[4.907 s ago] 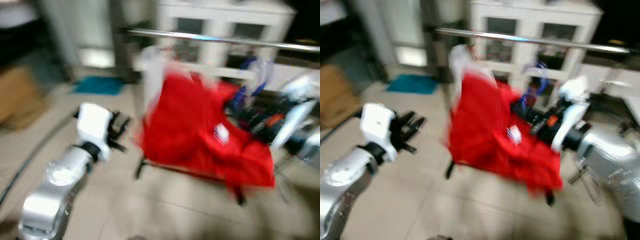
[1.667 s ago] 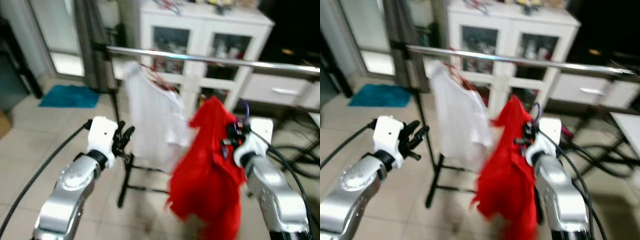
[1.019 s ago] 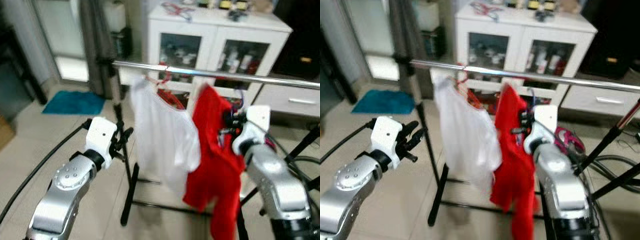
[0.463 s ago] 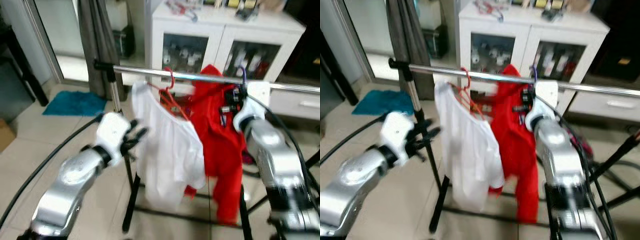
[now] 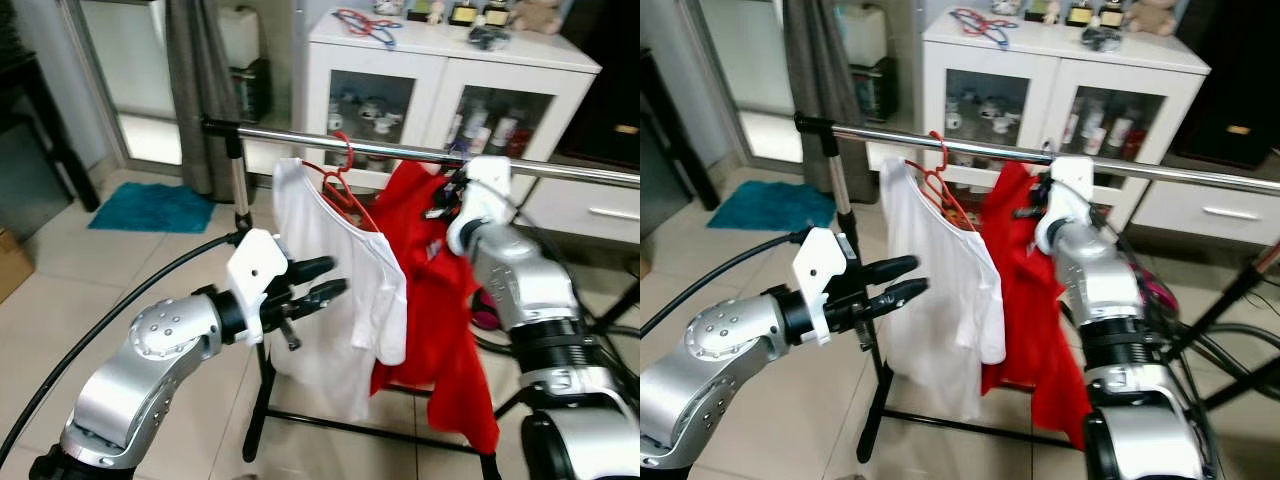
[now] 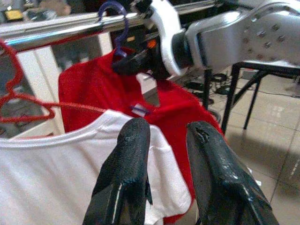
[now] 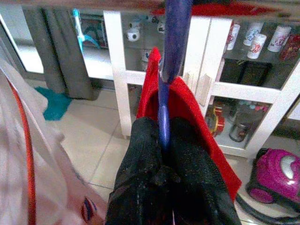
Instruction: Hang hanger
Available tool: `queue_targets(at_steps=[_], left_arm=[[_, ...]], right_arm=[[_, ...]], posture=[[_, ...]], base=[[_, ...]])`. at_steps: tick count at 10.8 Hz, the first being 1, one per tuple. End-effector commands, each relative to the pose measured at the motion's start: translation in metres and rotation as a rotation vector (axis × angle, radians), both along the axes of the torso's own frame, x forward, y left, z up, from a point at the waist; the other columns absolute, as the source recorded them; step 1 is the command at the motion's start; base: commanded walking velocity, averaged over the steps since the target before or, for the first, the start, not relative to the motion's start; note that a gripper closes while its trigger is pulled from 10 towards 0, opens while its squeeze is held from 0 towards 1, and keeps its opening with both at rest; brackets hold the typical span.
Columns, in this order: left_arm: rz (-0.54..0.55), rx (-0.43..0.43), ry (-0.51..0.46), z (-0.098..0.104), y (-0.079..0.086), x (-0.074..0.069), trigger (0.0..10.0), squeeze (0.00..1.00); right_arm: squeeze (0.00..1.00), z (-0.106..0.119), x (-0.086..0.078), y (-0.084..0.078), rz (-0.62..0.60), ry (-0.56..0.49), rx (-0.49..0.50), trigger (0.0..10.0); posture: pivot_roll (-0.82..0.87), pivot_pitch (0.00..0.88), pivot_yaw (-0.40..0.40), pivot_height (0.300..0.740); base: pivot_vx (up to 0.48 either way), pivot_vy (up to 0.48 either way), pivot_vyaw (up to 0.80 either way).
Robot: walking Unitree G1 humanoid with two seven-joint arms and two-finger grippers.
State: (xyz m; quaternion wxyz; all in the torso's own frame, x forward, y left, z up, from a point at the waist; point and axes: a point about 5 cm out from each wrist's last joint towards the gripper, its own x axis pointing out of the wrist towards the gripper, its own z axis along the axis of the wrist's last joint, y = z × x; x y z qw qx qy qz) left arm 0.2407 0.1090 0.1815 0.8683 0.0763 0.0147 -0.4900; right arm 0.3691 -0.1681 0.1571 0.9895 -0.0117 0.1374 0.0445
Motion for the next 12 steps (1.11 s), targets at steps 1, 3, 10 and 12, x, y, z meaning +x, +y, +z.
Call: queue_targets(at_steps=[1,3,10,12], left_arm=[[-0.028,0.001,-0.004,0.004,-0.003,-0.001,10.0,0.00],[-0.018,0.009,-0.003,0.003,-0.001,0.000,10.0,0.00],[0.192,0.036,-0.055,-0.002,0.015,0.015,10.0,0.00],[0.339,-0.005,-0.048,-0.007,0.026,0.016,10.0,0.00]], right_arm=[[0.00,0.000,0.002,-0.004,-0.008,0.021,0.026,10.0],[0.00,-0.011,0.002,-0.002,0.017,0.091,0.048,10.0],[1.00,0.022,-0.017,0.000,0.226,-0.142,0.161,10.0],[1.00,0.041,-0.050,-0.007,0.285,-0.188,0.204,10.0]], posture=[[0.01,0.000,-0.033,0.740],[0.01,0.000,-0.033,0.740],[-0.01,0.000,-0.028,0.740],[-0.03,0.000,-0.024,0.740]], base=[[0.000,0.000,0.00],[0.000,0.000,0.00],[0.000,0.000,0.00],[0.000,0.000,0.00]])
